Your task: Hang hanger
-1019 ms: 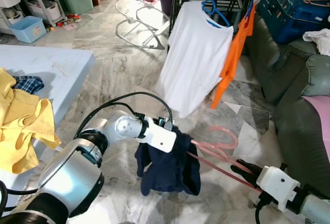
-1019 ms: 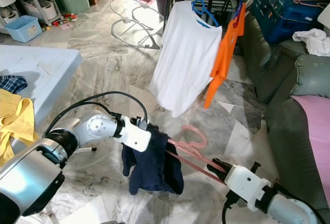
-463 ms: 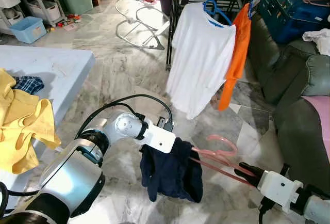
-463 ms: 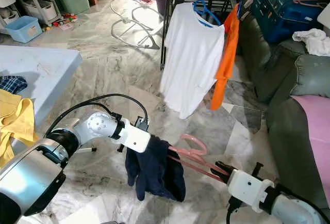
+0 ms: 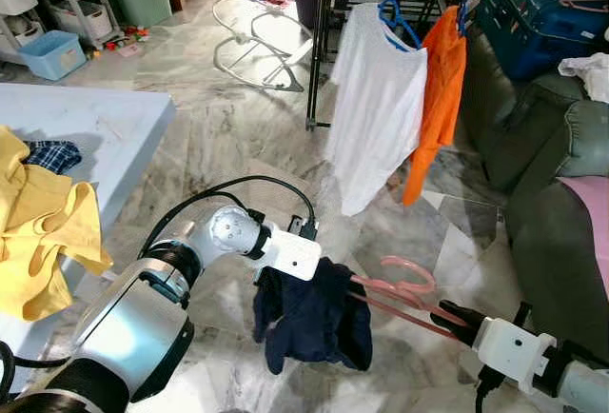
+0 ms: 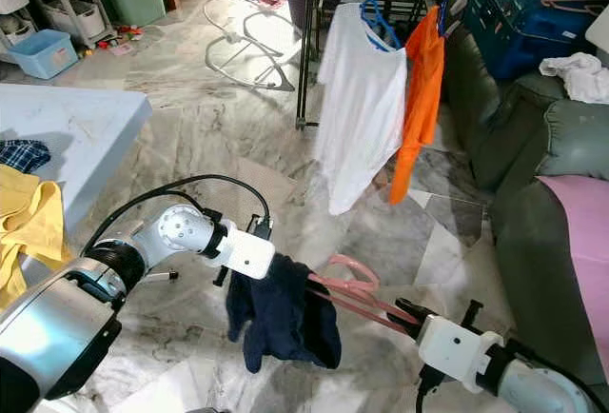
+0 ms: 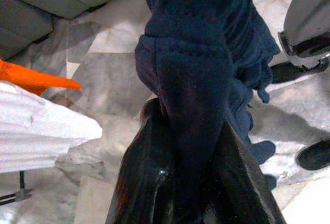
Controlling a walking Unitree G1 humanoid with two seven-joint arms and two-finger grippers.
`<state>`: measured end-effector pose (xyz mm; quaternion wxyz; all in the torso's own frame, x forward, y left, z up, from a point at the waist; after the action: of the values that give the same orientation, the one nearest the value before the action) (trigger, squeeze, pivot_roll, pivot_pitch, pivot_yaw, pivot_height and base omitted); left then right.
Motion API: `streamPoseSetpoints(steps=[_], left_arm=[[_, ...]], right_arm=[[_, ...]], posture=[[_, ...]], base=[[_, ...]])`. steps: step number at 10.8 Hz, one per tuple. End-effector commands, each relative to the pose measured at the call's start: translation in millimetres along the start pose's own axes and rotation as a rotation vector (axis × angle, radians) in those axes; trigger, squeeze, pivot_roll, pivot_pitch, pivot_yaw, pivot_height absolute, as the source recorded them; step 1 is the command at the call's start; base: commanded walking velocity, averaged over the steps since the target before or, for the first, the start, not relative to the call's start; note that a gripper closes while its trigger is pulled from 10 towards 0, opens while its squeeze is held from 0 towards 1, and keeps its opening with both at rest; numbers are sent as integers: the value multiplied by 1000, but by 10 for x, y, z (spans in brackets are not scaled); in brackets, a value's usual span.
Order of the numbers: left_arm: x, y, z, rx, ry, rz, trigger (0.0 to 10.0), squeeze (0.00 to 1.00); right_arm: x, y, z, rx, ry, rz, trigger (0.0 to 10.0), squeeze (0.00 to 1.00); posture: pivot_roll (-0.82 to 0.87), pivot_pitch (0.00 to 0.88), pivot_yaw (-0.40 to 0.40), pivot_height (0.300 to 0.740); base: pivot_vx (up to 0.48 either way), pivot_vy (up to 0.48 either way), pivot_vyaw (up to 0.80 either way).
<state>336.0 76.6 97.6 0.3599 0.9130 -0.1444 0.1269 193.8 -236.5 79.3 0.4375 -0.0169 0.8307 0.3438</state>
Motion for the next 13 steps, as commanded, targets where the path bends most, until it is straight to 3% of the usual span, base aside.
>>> streamPoseSetpoints(steps=[1, 2, 4, 7, 8, 9, 11, 12, 13], left_arm=[[-15, 43, 32, -28, -12, 1, 0, 0], [-15, 42, 32, -31, -10, -7, 0, 0], [-30, -7, 27, -24, -2, -47, 0, 0], [-79, -153, -31, 26, 2, -74, 0, 0], [-85, -228, -81, 50, 20, -89, 0, 0], [-106, -360, -141, 90, 64, -139, 0, 0], [-97, -437, -151, 94, 135, -233, 0, 0], [-74, -493, -156, 65, 232, -352, 0, 0], [-70, -542, -158, 62, 300, -410, 0, 0]], right_arm=[[-2, 9, 18, -13, -11, 9, 10000, 1000], [12, 12, 20, -21, -3, 64, 10000, 1000], [6, 13, 16, -10, 17, 69, 10000, 1000], [-145, -84, -162, 43, -2, 73, 10000, 1000], [-244, -128, -325, 75, -20, 69, 10000, 1000], [-289, -140, -500, 108, -21, 96, 10000, 1000], [-222, -82, -473, 96, -5, 134, 10000, 1000], [-238, -77, -460, 117, -77, 180, 10000, 1000], [-276, -84, -478, 122, -145, 212, 10000, 1000]], posture=[[-114, 77, 8, 740], [-112, 77, 9, 740], [-109, 77, 7, 740], [-104, 78, 6, 740], [-104, 77, 6, 740], [-107, 75, 10, 740], [-111, 76, 15, 740], [-104, 76, 17, 740], [-101, 75, 16, 740]], base=[[0, 0, 0], [0, 0, 0], [0, 0, 0], [0, 0, 0], [0, 0, 0], [0, 0, 0], [0, 0, 0], [0, 0, 0], [0, 0, 0]])
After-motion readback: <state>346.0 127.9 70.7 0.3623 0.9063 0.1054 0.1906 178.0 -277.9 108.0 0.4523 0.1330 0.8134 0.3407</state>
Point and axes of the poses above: a point about 5 cm out from each wrist's last joint towards the gripper, its own z axis pointing out of the wrist towards the gripper, its own y axis along the axis of the wrist's last joint, x = y × z, the point moved 1 cm from there along z, pointing out of the wrist towards the gripper, and after that the axes turned 15 degrees about -z, right-handed, at the moved point
